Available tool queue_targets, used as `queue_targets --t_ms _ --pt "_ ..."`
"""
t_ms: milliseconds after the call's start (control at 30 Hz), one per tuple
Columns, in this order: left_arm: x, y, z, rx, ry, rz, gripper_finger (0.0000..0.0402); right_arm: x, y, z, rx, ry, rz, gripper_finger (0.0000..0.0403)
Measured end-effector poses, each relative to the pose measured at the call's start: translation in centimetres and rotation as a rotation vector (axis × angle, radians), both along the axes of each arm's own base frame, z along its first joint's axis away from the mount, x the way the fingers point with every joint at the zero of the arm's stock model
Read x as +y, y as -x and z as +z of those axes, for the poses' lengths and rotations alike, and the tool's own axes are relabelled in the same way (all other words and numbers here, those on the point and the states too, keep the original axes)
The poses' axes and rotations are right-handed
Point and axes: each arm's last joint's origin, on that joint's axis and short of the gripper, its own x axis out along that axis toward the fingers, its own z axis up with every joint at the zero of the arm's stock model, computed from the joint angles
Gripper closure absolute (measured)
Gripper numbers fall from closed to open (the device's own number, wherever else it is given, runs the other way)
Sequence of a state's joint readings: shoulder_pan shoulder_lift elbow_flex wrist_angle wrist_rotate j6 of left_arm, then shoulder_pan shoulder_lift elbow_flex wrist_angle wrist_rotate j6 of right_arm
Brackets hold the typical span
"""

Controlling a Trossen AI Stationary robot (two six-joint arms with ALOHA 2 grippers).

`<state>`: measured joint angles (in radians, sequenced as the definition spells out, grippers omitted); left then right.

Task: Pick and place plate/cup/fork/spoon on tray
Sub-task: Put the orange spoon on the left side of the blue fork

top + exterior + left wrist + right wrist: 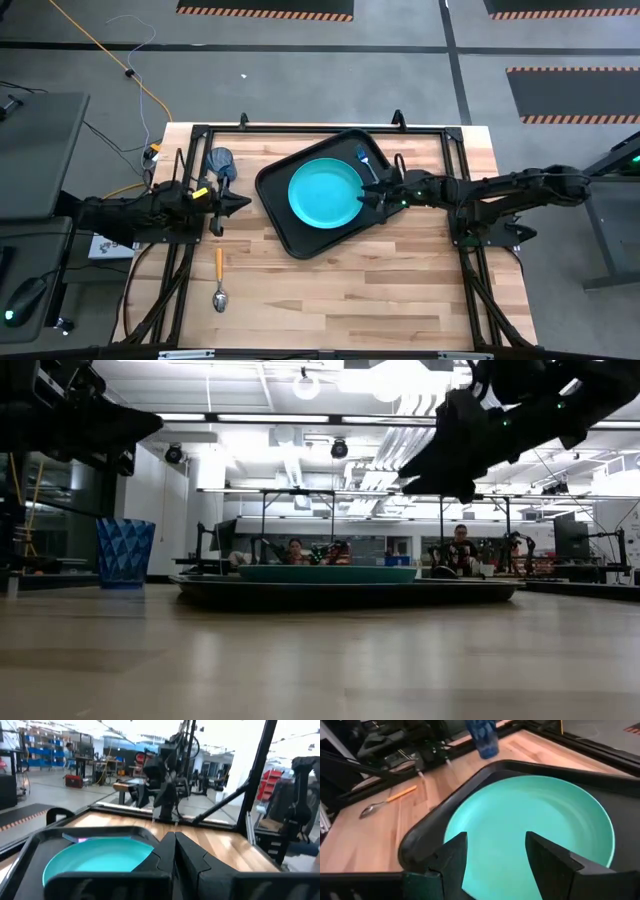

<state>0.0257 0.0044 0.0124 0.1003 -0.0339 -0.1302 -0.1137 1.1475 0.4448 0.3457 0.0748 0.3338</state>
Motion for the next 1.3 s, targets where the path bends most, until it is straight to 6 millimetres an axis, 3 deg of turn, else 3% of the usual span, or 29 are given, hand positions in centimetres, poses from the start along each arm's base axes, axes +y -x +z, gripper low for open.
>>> queue_targets --t_ms 133,333,433,567,700,833,933,1133,1300 --pt "0.0 0.0 0.2 -0.029 0.057 -0.003 0.0402 0.4 -0.5 1.0 -0.043 0.025 0.026 0.0210" --pt "0.4 0.5 2.1 -0.229 0.091 0.125 0.0401 0.5 -0.9 2.1 -0.069 0.098 0.049 0.0210" --pt "0.2 0.7 3.3 -0.307 0.029 0.069 0.0401 0.5 -1.0 2.2 -0.071 0.114 0.051 0.0210" --pt "-0.1 -0.1 5.2 -0.230 0.001 -0.047 0.0398 0.5 -1.0 2.2 -0.070 0.113 0.051 0.0210" --pt "-0.5 -2.0 7.9 -0.026 -0.014 -0.171 0.0368 0.5 -1.0 2.1 -0.070 0.112 0.050 0.0210" --pt "-1.3 -4.4 10.6 0.316 -0.033 -0.333 0.0313 0.5 -1.0 2.1 -0.070 0.112 0.050 0.0210" --pt "-2.4 -6.4 11.3 0.606 -0.046 -0.392 0.0270 0.5 -1.0 2.1 -0.070 0.112 0.050 0.0210" --pt "-6.7 -8.8 8.8 1.123 -0.116 -0.507 0.0221 0.5 -1.0 2.1 -0.068 0.112 0.049 0.0210" --pt "-10.9 -8.4 4.8 1.416 -0.267 -0.544 0.0221 0.5 -1.0 2.1 -0.063 0.112 0.049 0.0210"
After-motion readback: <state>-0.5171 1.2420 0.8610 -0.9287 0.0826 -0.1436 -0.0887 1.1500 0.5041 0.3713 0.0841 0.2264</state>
